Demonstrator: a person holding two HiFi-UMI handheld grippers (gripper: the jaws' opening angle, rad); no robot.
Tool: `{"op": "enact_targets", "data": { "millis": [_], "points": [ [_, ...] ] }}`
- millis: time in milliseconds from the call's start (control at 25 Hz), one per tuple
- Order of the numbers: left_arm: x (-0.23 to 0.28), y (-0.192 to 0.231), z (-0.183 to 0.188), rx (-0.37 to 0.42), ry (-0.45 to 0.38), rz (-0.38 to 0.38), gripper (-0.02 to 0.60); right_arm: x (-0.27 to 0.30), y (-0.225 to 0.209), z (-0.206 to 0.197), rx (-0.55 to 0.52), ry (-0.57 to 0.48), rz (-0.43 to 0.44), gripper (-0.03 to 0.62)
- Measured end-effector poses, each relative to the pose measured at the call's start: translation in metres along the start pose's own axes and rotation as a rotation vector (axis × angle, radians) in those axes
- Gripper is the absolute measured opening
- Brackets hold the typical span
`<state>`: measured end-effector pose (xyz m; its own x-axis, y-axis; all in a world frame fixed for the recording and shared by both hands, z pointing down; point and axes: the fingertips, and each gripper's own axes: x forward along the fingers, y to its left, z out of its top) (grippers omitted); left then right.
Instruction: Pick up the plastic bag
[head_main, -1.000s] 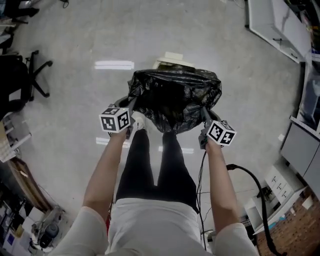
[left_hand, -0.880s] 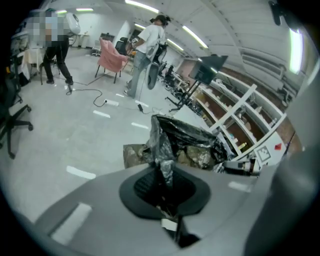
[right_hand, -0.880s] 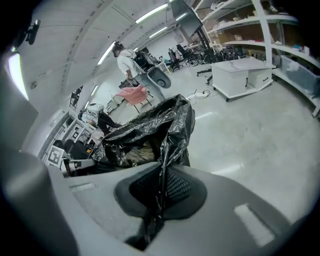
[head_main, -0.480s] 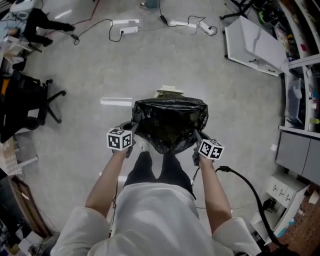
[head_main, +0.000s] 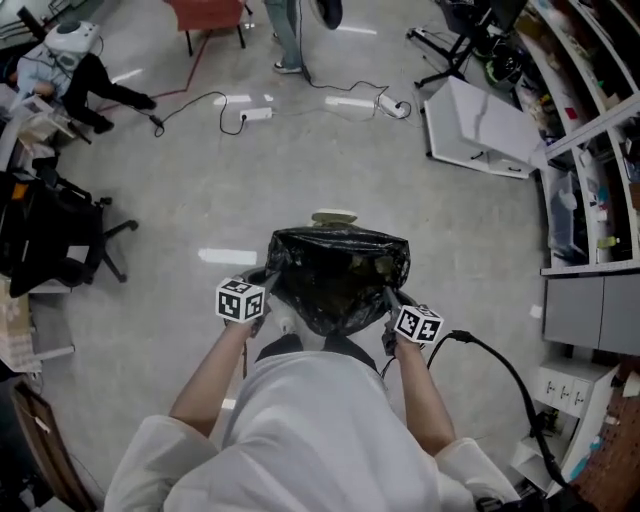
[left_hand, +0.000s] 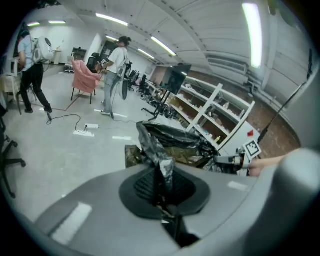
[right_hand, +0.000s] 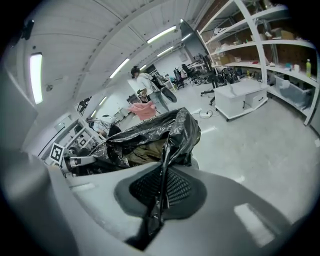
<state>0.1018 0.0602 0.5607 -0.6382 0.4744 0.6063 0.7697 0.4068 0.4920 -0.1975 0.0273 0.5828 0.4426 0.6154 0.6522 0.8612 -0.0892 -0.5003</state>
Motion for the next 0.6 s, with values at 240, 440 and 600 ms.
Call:
{"op": "enact_targets", "data": {
  "millis": [240, 440, 600],
  "points": [
    [-0.037, -0.004, 0.016, 0.023, -0.075, -0.010, 0.005, -0.034, 0.036, 0.003, 0.022, -0.117, -0.001, 0.003],
    [-0.073, -0.010, 0.022, 0.090, -0.113, -0.012, 0.005, -0.049, 0.067, -0.002, -0.027, -0.163, -0.009, 0.003],
    [-0.082, -0.033, 0.023, 0.137, -0.132, -0.019, 0.005, -0.066, 0.071, -0.006, -0.073, -0.175, -0.008, 0.003]
  ]
}}
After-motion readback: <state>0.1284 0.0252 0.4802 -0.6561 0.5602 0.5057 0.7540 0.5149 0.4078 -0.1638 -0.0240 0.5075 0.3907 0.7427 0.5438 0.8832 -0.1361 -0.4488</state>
